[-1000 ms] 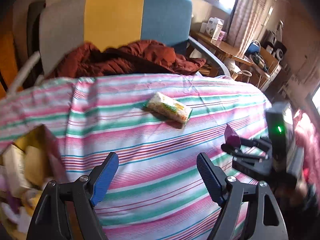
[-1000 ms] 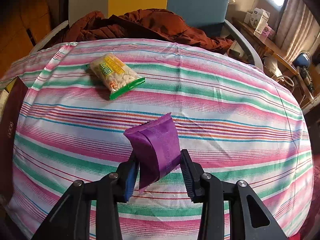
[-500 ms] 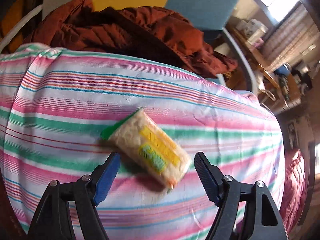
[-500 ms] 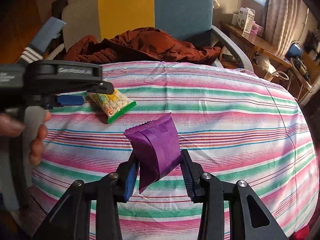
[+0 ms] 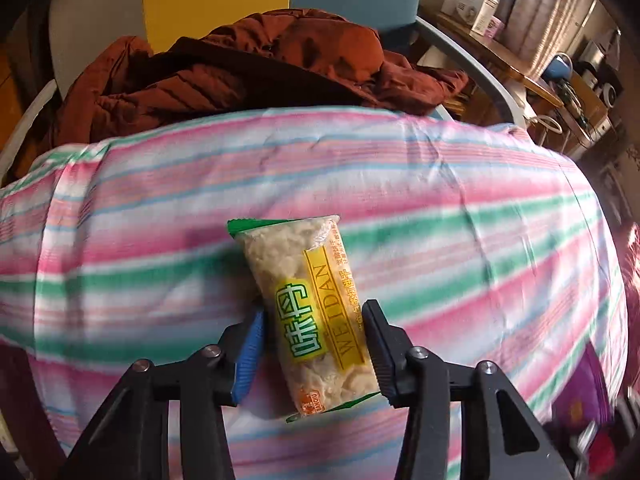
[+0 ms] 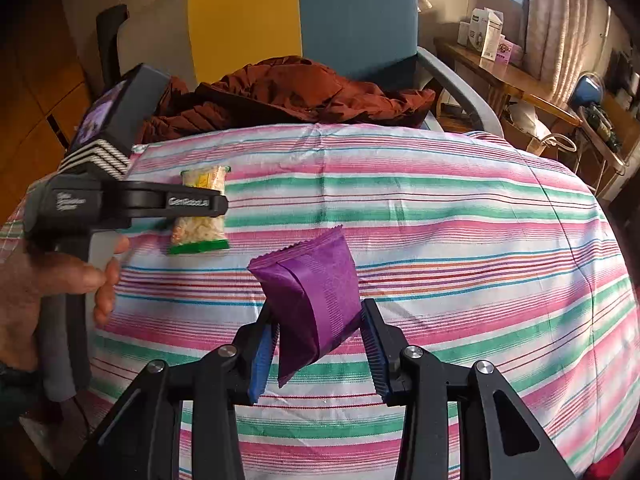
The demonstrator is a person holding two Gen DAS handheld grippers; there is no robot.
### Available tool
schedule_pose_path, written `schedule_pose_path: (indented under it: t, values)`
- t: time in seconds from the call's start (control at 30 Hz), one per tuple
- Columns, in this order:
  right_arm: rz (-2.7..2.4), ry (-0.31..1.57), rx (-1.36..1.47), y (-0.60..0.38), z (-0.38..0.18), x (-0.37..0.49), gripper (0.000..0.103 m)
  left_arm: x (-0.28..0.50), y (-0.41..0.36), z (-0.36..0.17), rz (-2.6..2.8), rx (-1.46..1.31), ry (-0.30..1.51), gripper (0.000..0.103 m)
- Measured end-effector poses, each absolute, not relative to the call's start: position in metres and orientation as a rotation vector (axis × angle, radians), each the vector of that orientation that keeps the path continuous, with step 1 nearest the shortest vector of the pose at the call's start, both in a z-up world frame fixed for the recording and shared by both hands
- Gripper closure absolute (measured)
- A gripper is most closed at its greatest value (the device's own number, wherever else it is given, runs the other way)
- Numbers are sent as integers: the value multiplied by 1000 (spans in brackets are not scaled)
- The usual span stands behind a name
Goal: Organize objects
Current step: 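Carry the purple packet and WEIDAN snack pack over to the gold tray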
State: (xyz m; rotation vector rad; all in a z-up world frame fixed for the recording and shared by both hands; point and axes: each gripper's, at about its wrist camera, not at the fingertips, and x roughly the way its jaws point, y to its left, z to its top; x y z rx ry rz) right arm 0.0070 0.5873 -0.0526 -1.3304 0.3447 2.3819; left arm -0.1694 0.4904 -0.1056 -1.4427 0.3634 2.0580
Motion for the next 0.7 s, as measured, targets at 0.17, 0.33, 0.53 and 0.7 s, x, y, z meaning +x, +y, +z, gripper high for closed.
schedule_pose_path:
  t: [0.17,0.33,0.53,0.7]
  values:
    - [2348,301,-1421,585,-67,2,62,-109,439,-102,1987,-1388,442,55]
    - [2419,364,-1544,577,-78,-3,62,-44,397,-102,1920,-1349,426,55]
    - [2470,366,-1648,557,-92,-8,61,-8,364,-103,1919,-1296,398,55]
    - [2448,373,-1660,558,-101,-11,49,-17,362,-105,1904,-1309,365,55]
